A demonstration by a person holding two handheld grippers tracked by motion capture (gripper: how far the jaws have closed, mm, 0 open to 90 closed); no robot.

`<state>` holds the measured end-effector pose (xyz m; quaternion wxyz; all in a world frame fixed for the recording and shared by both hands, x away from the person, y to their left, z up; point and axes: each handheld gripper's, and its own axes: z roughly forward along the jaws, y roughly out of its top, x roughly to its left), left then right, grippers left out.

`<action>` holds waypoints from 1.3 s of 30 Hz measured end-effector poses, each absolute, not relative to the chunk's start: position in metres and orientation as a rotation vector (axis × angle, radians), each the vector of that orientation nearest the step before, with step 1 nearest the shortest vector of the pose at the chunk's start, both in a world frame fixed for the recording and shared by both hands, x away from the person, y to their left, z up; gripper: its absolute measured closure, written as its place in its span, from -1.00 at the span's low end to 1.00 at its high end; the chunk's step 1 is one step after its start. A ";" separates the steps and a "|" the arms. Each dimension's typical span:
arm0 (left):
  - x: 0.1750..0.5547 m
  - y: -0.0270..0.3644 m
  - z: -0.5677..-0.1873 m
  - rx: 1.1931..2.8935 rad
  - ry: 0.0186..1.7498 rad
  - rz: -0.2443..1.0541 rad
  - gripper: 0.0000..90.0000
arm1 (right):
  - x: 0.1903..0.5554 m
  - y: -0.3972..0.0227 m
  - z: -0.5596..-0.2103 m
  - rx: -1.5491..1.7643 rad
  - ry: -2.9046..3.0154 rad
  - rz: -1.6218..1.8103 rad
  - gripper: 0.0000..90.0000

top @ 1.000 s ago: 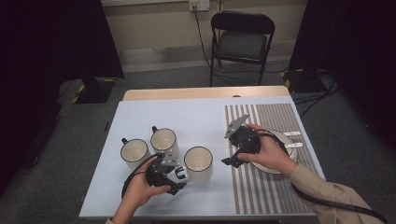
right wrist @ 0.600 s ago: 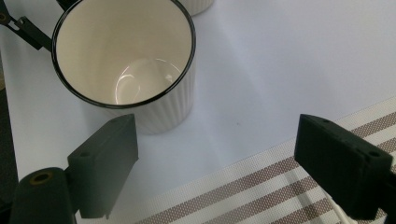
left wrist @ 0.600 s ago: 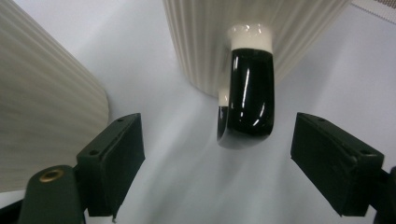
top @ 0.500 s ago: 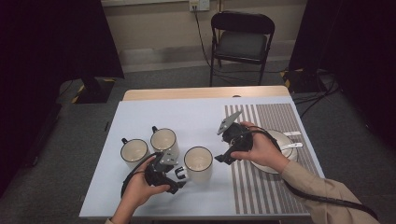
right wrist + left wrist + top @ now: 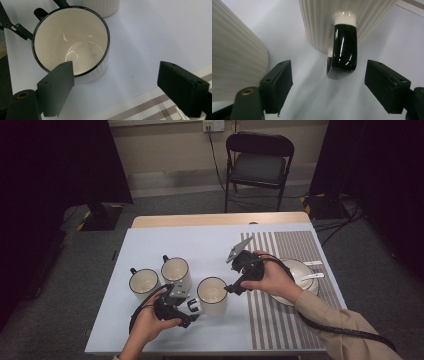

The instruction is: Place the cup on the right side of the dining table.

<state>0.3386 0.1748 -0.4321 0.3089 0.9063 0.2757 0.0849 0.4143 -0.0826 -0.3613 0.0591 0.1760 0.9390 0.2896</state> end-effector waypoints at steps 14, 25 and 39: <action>0.338 0.179 -0.431 2.383 0.717 0.254 -0.03 | 0.419 -0.069 -0.367 0.541 2.860 0.878 -0.48; 0.338 0.180 -0.428 2.360 0.737 0.246 0.29 | 0.422 -0.060 -0.376 0.576 2.896 0.847 -0.09; 0.335 0.173 -0.424 2.416 0.742 0.209 0.71 | 0.421 -0.048 -0.378 0.623 2.930 0.754 0.39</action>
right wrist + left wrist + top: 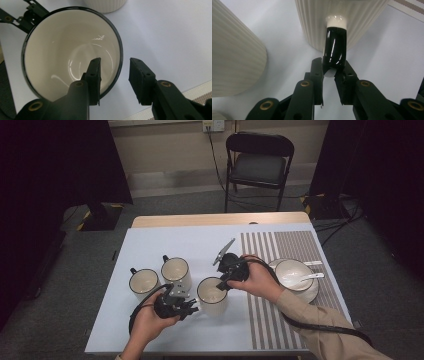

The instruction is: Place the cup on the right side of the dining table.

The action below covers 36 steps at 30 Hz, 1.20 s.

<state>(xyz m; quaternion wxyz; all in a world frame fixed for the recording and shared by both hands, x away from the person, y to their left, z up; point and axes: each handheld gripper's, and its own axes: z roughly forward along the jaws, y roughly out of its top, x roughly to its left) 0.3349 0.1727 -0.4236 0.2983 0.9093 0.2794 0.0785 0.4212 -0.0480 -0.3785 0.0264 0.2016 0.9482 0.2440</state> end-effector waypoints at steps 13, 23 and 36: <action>0.335 0.172 -0.422 2.414 0.752 0.215 0.72 | 0.425 -0.042 -0.383 0.671 2.958 0.741 0.65; 0.330 0.164 -0.412 2.410 0.745 0.220 0.72 | 0.428 -0.043 -0.386 0.733 2.925 0.728 0.83; 0.332 0.161 -0.408 2.419 0.735 0.239 0.72 | 0.429 -0.044 -0.381 0.758 2.919 0.697 0.85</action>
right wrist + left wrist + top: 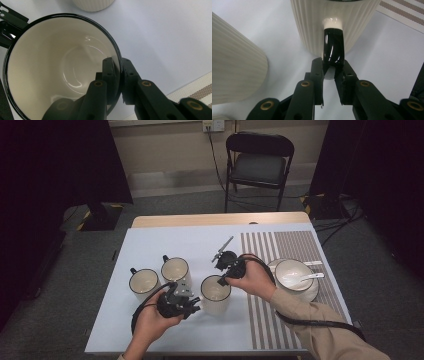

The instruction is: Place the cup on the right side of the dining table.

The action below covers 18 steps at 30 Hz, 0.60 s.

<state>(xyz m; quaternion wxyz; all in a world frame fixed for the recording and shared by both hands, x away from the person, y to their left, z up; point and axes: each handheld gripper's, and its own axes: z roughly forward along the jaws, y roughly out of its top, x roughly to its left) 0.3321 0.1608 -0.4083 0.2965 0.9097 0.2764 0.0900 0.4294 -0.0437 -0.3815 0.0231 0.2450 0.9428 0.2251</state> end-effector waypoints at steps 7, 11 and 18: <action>0.338 0.158 -0.406 2.423 0.725 0.246 0.72 | 0.434 -0.045 -0.376 0.760 2.921 0.654 0.86; 0.342 0.156 -0.402 2.423 0.729 0.250 0.72 | 0.437 -0.046 -0.373 0.765 2.920 0.652 0.86; 0.350 0.152 -0.398 2.424 0.726 0.237 0.72 | 0.443 -0.049 -0.366 0.778 2.914 0.631 0.86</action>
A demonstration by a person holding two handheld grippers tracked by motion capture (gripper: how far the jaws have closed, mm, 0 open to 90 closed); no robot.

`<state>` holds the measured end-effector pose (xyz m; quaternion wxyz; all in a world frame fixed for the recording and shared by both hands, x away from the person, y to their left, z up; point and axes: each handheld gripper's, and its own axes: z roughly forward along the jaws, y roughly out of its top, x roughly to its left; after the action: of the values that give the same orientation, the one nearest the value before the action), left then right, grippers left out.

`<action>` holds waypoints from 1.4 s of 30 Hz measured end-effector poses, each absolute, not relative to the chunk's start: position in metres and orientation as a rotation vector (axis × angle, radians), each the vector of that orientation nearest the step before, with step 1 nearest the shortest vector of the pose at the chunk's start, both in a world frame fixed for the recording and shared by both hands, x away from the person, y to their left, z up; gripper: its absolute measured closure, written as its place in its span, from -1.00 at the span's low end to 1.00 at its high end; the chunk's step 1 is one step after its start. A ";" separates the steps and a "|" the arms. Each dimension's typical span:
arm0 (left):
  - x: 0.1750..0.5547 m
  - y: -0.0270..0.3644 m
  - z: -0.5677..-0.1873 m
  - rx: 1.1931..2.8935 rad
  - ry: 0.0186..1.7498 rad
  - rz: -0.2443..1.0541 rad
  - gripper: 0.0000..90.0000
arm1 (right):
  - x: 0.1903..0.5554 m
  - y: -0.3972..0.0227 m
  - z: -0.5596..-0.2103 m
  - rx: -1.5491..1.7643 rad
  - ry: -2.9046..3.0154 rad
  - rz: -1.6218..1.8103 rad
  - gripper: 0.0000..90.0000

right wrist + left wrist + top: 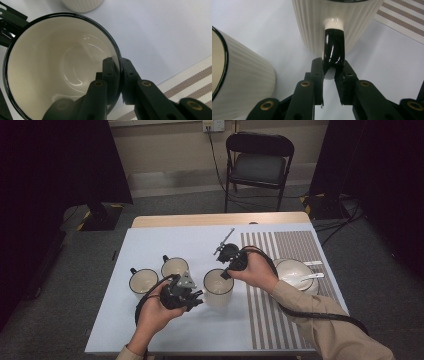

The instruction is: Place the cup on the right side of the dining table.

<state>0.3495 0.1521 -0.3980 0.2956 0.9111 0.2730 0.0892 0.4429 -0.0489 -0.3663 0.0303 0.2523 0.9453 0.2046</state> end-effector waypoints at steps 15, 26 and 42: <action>0.368 0.139 -0.391 2.456 0.708 0.242 0.72 | 0.456 -0.061 -0.361 0.808 2.899 0.608 0.86; 0.381 0.132 -0.387 2.463 0.713 0.239 0.72 | 0.467 -0.066 -0.356 0.837 2.893 0.594 0.86; 0.401 0.125 -0.385 2.491 0.711 0.232 0.72 | 0.484 -0.072 -0.357 0.859 2.890 0.584 0.86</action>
<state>0.4007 0.1253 -0.3845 0.2670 0.9230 0.2633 0.0861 0.4841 -0.0717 -0.3566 0.0351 0.2795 0.9405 0.1900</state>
